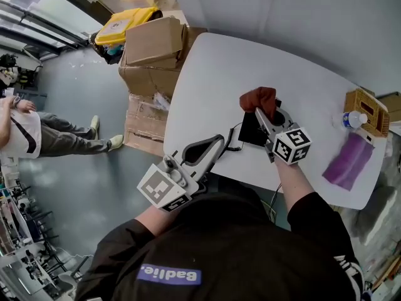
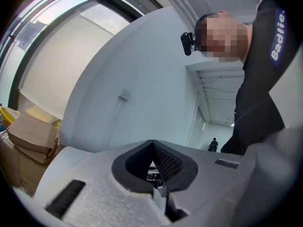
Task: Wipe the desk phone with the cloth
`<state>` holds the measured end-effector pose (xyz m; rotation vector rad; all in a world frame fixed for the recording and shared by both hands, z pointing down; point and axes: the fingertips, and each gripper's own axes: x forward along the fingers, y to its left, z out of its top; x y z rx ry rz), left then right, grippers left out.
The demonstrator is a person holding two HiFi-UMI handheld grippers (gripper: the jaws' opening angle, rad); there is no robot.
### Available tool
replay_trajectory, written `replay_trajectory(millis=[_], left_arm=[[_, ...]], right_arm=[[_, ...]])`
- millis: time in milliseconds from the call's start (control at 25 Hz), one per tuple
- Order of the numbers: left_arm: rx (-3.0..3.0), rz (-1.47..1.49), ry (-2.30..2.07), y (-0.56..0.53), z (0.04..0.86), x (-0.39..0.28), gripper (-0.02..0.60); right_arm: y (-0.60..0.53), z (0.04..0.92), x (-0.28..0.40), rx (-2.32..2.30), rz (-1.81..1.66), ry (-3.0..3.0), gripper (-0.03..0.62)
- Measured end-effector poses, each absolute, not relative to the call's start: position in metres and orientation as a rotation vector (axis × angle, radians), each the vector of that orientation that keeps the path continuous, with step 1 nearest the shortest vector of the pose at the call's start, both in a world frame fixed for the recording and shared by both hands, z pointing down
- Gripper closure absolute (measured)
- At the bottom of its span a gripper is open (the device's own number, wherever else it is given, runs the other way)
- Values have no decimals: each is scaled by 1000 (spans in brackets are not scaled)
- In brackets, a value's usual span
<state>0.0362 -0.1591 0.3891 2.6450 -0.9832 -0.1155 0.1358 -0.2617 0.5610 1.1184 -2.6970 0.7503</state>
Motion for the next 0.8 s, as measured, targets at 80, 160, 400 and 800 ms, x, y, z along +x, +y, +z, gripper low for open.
replay_trajectory(millis=[80,160,400,800], left_arm=[[2624,-104,-1010,-156,393,28,575],[2602,-96,-1030,-153,399,22,575],[2563,-100,-1037,-150,407,10,575],[2617,-113,-894,-134,402,9,575]], right_arm=[[-268,575,133,1115,750,-2662,500],[-270,589,133,1119,767,-2625,500],[-260,607,130,1087,780,-2585,500],[-189,642,121,1111,906,-2426,500]])
